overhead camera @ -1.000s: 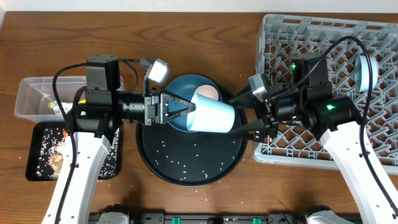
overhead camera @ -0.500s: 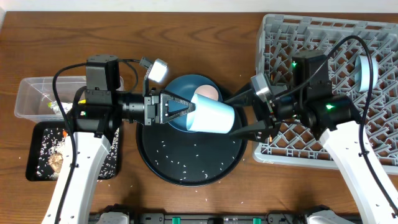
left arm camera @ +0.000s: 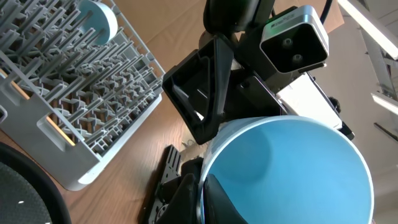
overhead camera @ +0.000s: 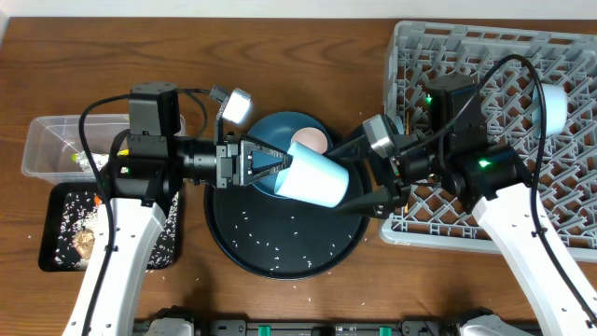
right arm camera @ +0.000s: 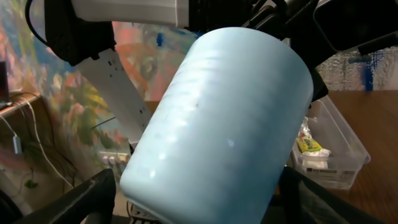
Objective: Sort waste into correct bins and load items into the dishwasher rack
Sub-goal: 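Move the right gripper to the cup's base to take it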
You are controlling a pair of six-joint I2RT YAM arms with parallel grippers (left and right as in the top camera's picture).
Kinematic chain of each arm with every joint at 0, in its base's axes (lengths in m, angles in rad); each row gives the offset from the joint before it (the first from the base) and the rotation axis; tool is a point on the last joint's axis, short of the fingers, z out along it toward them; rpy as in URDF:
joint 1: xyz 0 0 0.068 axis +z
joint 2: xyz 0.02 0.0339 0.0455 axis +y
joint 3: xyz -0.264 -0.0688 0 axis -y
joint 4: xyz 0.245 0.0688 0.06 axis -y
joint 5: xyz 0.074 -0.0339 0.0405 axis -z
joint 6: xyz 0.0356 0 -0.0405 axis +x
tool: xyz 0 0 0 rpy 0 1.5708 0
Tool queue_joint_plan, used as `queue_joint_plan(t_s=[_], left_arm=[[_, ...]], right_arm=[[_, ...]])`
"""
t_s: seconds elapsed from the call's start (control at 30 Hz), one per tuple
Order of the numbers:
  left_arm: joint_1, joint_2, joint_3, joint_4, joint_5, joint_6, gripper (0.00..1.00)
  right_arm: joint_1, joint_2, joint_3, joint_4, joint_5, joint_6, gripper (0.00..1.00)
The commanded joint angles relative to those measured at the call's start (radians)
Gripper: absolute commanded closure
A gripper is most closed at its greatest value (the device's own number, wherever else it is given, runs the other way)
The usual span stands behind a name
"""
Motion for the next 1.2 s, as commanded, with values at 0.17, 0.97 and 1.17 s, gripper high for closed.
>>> queue_joint_plan(t_s=[0.17, 0.97, 1.17], left_arm=[[0.005, 0.004, 0.008, 0.005, 0.017, 0.000, 0.94], [0.005, 0.004, 0.008, 0.005, 0.017, 0.000, 0.94], [0.005, 0.004, 0.008, 0.005, 0.017, 0.000, 0.94]], right_arm=[[0.013, 0.008, 0.002, 0.044, 0.097, 0.149, 0.20], [0.060, 0.044, 0.002, 0.114, 0.186, 0.273, 0.75], [0.044, 0.044, 0.003, 0.151, 0.185, 0.341, 0.84]])
